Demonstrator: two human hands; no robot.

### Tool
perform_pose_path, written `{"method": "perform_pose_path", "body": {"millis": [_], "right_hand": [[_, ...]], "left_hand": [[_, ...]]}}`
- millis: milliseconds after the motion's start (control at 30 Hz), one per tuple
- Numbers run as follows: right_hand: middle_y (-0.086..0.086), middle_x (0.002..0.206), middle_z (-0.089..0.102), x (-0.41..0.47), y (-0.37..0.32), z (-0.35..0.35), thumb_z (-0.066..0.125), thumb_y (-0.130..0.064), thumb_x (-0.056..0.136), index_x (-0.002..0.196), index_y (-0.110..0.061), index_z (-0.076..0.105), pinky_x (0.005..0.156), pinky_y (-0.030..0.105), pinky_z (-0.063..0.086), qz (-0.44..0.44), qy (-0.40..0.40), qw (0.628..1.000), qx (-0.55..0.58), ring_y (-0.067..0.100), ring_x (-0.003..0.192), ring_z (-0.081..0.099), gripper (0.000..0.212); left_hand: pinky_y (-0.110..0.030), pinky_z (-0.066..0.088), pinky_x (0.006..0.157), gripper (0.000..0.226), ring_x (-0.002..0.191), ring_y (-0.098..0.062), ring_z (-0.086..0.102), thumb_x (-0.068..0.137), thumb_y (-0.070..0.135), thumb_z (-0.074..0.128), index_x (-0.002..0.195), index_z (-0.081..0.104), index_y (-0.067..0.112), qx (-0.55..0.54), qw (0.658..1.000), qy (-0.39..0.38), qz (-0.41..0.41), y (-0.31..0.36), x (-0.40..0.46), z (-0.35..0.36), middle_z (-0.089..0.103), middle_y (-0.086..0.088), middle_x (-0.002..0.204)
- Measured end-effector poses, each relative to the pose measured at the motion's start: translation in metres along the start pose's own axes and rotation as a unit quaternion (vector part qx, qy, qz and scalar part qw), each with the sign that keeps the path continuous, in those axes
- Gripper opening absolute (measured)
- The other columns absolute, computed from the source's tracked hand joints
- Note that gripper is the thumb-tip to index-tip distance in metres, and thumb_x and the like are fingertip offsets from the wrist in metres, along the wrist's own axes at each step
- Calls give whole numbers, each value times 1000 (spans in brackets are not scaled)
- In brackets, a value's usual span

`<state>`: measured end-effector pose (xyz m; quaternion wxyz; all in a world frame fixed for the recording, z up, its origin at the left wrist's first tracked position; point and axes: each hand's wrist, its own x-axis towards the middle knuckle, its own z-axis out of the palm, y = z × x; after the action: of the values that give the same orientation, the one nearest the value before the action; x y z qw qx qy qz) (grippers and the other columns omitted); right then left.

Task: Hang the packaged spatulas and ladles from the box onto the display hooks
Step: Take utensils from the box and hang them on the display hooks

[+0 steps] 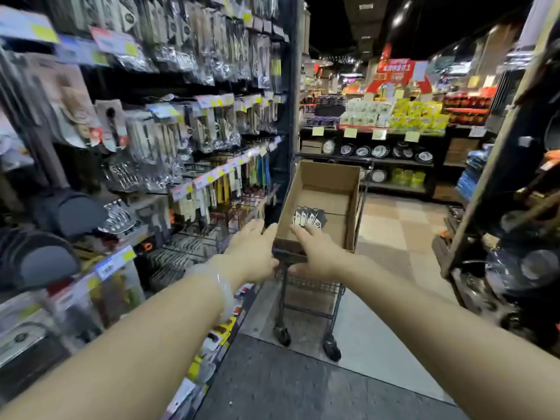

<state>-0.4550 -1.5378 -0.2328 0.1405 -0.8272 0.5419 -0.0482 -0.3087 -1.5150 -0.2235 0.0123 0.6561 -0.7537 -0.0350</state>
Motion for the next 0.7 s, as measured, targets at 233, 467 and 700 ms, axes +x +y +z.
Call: {"method": "perform_pose_path", "body": {"millis": [233, 467, 700], "right_hand": [[13, 156, 10, 150, 52, -30, 64, -35, 85, 149, -23, 7, 115, 47, 26, 48, 11, 998, -26, 36, 141, 20, 87], [14, 152, 21, 264, 116, -41, 63, -35, 85, 148, -20, 16, 114, 45, 28, 86, 15, 996, -7, 36, 137, 28, 79], [13, 147, 32, 369, 213, -13, 62, -36, 86, 146, -16, 25, 111, 44, 33, 131, -32, 990, 36, 33, 133, 36, 73]], "left_hand": [[-43, 15, 117, 72, 146, -25, -3, 92, 33, 50, 147, 6, 21, -44, 998, -24, 33, -31, 168, 2, -1, -9, 158], [-43, 28, 113, 64, 141, -30, 20, 89, 31, 54, 143, 24, 14, -82, 995, -22, 51, -54, 309, 14, 22, -14, 151], [-37, 28, 113, 67, 136, -31, 30, 89, 28, 56, 144, 22, 11, -112, 989, -90, 37, -57, 432, 81, 28, -14, 149]]}}
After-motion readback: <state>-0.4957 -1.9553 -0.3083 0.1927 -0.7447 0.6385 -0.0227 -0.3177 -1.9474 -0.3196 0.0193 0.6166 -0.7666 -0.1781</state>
